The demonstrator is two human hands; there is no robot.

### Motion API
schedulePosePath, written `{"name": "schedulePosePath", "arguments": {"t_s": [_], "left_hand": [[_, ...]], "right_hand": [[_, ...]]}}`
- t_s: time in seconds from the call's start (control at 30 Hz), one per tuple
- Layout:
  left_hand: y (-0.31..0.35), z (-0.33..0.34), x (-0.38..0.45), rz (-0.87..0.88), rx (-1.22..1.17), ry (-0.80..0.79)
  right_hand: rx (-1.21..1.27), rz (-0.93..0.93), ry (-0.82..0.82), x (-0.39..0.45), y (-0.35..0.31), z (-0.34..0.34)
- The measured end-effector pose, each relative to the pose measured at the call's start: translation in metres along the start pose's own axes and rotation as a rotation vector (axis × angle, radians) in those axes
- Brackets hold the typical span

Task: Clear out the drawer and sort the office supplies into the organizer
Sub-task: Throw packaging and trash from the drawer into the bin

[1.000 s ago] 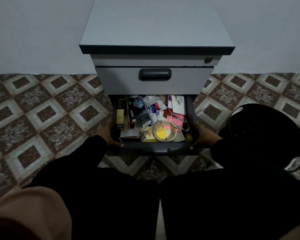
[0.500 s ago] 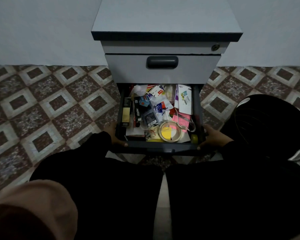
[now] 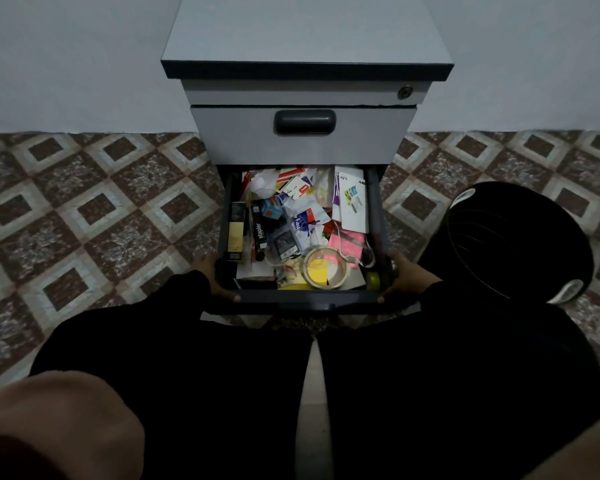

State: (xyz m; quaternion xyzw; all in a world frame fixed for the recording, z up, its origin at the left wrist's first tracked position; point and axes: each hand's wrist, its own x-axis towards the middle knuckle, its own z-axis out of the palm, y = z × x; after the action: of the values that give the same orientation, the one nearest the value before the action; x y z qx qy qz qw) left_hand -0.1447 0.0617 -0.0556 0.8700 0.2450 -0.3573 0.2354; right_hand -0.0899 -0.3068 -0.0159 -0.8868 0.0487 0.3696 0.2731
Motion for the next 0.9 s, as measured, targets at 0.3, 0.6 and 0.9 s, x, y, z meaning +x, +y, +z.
{"name": "schedulePosePath", "arguments": {"t_s": [0.3,0.6,0.9], "left_hand": [[-0.005,0.003,-0.001,-0.002,-0.043,0.027],[0.016,-0.006,-0.01,-0.031,0.031,0.074],[0.17,-0.01,-0.034,0.375,-0.126,0.224]], "right_hand": [[0.025,-0.007,0.025,0.004,0.004,0.002],[0.075,-0.034,0.008,-0.003,-0.009,-0.014],[0.028,-0.114,0.192,-0.007,0.001,-0.106]]}}
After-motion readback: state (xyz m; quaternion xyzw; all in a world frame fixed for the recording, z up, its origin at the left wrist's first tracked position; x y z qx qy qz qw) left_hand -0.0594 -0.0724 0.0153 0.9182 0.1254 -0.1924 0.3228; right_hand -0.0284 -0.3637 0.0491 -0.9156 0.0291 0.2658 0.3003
